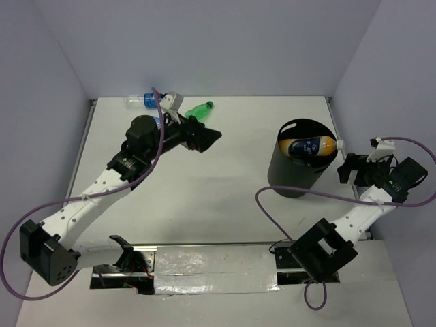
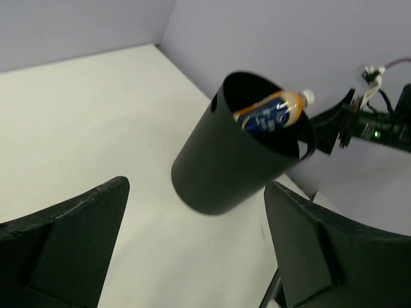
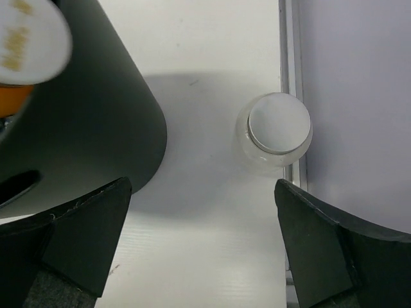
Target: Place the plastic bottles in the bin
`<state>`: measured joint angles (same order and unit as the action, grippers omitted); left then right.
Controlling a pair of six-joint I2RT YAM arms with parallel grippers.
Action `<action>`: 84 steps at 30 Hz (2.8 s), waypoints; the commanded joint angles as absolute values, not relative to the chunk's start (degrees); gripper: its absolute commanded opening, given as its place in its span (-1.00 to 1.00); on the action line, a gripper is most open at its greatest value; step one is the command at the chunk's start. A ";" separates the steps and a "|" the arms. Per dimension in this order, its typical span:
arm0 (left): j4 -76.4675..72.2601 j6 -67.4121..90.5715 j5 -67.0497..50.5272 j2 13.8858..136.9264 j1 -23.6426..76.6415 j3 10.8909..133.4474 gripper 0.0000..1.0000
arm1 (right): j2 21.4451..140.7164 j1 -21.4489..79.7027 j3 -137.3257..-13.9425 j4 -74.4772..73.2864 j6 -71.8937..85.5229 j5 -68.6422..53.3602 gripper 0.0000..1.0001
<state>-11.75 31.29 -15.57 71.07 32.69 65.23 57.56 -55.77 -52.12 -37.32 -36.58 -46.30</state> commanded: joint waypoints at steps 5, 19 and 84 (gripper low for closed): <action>-6.42 25.06 -13.10 58.64 32.17 58.72 0.99 | 63.36 -54.41 -50.89 -25.78 -35.95 -42.46 0.99; -0.88 18.46 -7.92 48.26 31.99 49.84 0.99 | 73.74 -45.79 -48.35 -6.52 -29.88 -23.83 0.99; 4.22 14.24 -9.05 39.55 31.99 44.47 0.99 | 70.32 -12.84 -77.69 -47.10 -28.38 -26.36 0.99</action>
<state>6.02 15.09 -7.84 39.31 32.27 44.29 71.99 -13.89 -72.88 -42.33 -23.64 -27.03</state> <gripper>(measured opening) 0.994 0.982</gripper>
